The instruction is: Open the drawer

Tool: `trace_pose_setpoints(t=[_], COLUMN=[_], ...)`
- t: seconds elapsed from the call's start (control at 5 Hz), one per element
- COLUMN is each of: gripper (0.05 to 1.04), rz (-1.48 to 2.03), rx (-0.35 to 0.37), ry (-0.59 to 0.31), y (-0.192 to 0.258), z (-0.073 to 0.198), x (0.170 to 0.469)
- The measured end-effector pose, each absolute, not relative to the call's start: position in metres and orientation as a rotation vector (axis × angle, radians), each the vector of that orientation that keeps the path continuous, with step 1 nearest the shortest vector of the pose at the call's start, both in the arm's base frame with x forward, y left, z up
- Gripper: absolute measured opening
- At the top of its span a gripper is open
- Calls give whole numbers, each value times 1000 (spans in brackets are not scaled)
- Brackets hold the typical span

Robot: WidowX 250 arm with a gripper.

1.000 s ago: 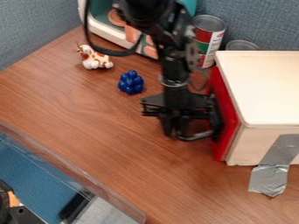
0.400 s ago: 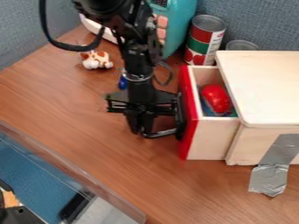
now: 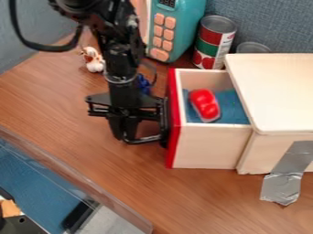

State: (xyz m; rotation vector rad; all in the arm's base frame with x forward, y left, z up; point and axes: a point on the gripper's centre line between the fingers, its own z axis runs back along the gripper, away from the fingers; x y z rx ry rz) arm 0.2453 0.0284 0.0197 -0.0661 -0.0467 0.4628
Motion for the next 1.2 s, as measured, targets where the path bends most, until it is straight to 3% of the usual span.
trace_pose_setpoints(t=[0.8,1.0,1.2], gripper=[151,200,454], rz=[570,573,534], rx=[-48,-39,-22], ry=[-90,-98,-84], y=[26,24,19], z=[14,14,14], x=[228,229,227])
